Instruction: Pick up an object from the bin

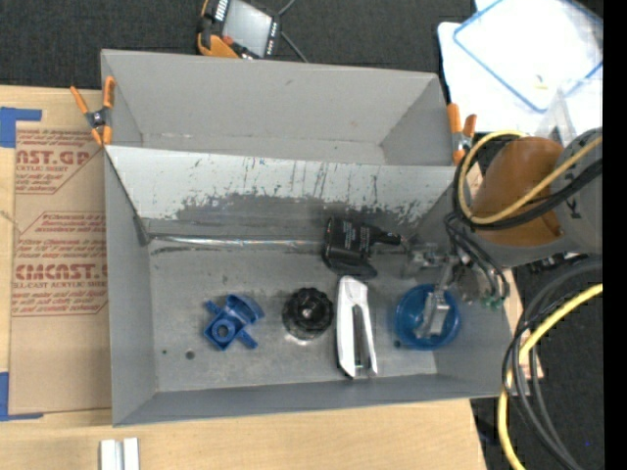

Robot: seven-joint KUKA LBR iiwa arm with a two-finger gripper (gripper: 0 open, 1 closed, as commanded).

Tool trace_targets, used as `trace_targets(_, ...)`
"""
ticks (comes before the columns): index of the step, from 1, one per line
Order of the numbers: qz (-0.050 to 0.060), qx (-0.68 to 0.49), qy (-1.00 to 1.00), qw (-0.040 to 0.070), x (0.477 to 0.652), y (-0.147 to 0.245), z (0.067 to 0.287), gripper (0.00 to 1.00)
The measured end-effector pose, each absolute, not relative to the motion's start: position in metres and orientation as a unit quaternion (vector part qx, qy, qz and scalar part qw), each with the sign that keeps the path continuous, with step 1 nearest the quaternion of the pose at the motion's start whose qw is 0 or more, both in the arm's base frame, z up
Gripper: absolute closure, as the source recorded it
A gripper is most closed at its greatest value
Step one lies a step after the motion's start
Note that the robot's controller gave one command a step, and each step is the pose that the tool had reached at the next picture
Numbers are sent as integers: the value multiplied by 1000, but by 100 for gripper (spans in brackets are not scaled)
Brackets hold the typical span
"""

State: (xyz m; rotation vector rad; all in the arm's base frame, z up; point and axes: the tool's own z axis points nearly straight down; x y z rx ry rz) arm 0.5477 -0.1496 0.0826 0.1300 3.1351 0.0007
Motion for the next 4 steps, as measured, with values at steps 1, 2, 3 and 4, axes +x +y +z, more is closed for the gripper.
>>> trace_targets(1, 0, -166, 986, 3, 556, -132, 82, 100)
trace_targets(2, 0, -165, 986, 3, 556, -132, 82, 100)
trace_targets(3, 1, -161, 987, 3, 563, -130, 180, 100)
trace_targets(4, 2, -143, 990, 1, 573, -126, 210, 100)
